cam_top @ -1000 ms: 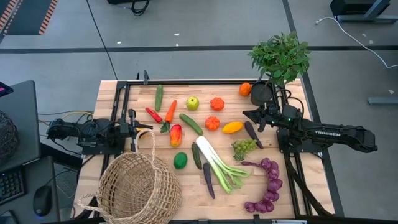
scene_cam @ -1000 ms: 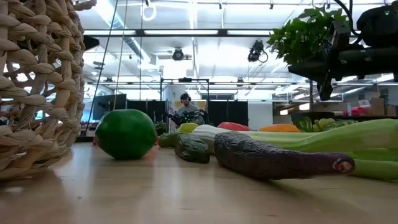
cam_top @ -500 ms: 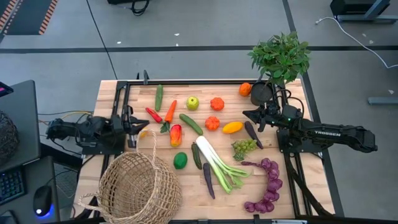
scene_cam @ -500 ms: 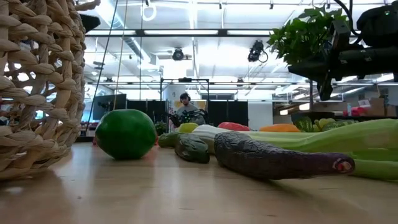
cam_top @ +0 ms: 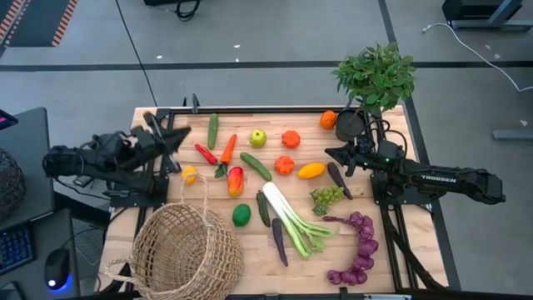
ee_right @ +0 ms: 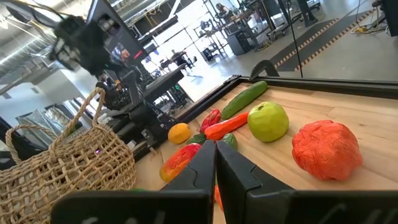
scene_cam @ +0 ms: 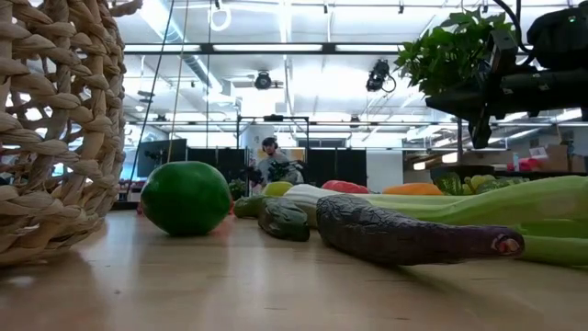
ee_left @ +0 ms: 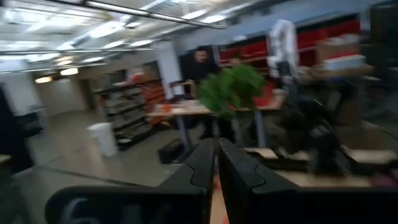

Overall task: Build produce basket
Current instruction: Put the lemon into the basket

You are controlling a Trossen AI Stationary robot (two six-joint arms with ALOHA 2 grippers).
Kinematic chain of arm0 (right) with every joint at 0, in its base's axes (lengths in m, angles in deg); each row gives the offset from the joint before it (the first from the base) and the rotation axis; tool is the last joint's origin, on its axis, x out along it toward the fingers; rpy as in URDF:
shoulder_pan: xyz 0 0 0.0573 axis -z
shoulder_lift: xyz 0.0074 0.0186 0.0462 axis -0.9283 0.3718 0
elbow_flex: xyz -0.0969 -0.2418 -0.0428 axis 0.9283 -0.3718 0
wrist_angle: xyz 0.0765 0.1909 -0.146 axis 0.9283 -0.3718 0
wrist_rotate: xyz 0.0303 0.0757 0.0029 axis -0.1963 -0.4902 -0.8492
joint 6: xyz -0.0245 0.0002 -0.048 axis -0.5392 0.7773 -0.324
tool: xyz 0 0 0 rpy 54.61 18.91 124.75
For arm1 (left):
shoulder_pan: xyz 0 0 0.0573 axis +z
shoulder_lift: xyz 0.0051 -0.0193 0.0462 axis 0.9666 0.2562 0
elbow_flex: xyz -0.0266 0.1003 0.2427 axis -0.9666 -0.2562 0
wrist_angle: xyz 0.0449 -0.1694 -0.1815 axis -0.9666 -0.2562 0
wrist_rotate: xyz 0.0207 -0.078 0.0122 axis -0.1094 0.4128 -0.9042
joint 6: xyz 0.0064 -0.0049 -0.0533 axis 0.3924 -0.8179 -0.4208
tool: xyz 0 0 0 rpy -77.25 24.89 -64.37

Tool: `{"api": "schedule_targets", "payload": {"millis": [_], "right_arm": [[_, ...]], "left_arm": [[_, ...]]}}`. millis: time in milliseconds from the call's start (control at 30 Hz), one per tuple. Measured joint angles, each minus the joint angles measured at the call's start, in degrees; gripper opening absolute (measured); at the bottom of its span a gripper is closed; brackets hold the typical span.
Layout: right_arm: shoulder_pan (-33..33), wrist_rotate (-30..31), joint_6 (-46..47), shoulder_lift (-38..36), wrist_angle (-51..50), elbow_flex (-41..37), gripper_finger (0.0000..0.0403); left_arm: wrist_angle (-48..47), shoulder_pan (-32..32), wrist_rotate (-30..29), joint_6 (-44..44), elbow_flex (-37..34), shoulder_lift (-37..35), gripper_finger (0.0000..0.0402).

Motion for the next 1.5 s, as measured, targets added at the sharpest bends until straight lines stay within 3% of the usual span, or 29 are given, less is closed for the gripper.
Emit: {"api": "schedule_targets", "payload": {"millis": [233,333,467,800,1000,1167,1300,1500], "right_arm": [[0.00,0.00,0.02,0.00,0.00,0.00,0.0018],[0.00,0.00,0.00,0.00,0.01,-0.01,0.0018],[-0.01,-0.01,0.01,0.00,0.01,0.01,0.0018],[0.17,0.78,8.24,0.02,3.56,-0.01,0.0018],[0.44,-1.47,9.21,0.00,11.16,1.12,0.0018],[0.37,-4.51,3.11,0.58,11.42,10.00,0.0018],[0.39,-4.55,-5.04,3.74,7.61,20.91,0.0018],[0.42,-4.52,-15.08,12.71,-15.57,41.05,0.0018]], "left_arm": [[-0.50,0.15,-7.07,-1.38,15.09,11.69,0.0035],[-0.50,-0.01,-6.69,-2.55,19.59,14.74,0.0030],[-0.34,-0.44,-6.26,-11.62,24.57,17.57,0.0029],[-0.34,-0.44,-6.18,-37.46,29.08,19.98,0.0037],[-0.26,-0.34,-6.20,-39.93,29.08,19.98,0.0029],[-5.25,0.74,-7.82,-36.44,29.06,20.30,0.0036],[-17.04,2.65,-7.73,-40.53,29.06,20.38,0.0066],[-39.82,7.31,-6.37,-54.47,29.06,20.35,0.0145]]}}
